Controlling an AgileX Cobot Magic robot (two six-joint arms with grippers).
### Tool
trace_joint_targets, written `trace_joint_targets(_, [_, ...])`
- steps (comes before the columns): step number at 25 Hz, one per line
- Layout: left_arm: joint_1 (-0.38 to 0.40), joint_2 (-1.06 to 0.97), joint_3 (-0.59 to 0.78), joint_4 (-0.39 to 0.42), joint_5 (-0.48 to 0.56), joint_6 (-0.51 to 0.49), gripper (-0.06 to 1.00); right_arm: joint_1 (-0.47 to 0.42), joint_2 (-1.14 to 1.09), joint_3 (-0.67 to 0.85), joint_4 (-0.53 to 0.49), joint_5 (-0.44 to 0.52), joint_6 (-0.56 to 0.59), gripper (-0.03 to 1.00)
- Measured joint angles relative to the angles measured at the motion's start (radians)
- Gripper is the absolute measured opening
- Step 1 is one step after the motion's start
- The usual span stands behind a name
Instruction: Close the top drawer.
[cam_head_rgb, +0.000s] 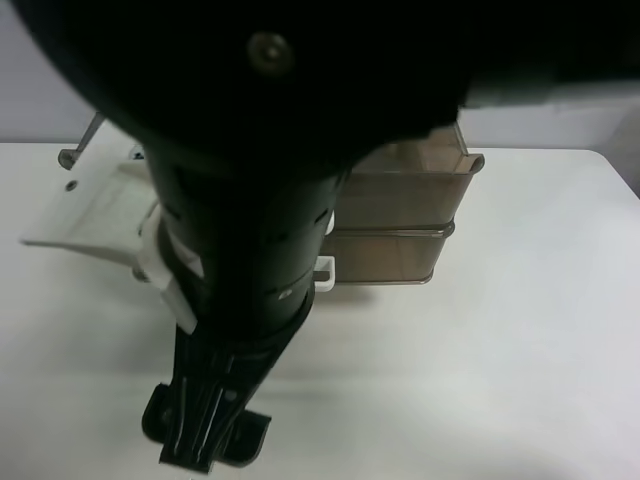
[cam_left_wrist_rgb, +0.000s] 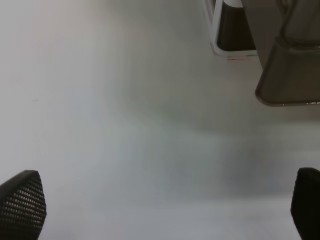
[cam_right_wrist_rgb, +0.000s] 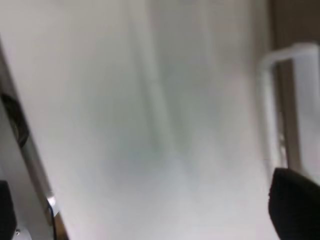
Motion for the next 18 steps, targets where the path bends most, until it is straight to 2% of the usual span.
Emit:
trace_joint_targets(7, [0.0, 0.0, 0.0, 0.0, 0.0, 0.0, 0.99, -0.088, 0.0, 0.0, 0.012, -0.007, -0.038, 0.99])
trace_joint_targets(13, [0.0, 0.0, 0.0, 0.0, 0.0, 0.0, 0.99, -0.155, 0.0, -0.002, 0.044, -0.047, -0.062, 0.99])
trace_joint_targets(18, [0.0, 0.0, 0.0, 0.0, 0.0, 0.0, 0.99, -0.221, 0.001, -0.058, 0.025, -0.086, -0.083, 0.99])
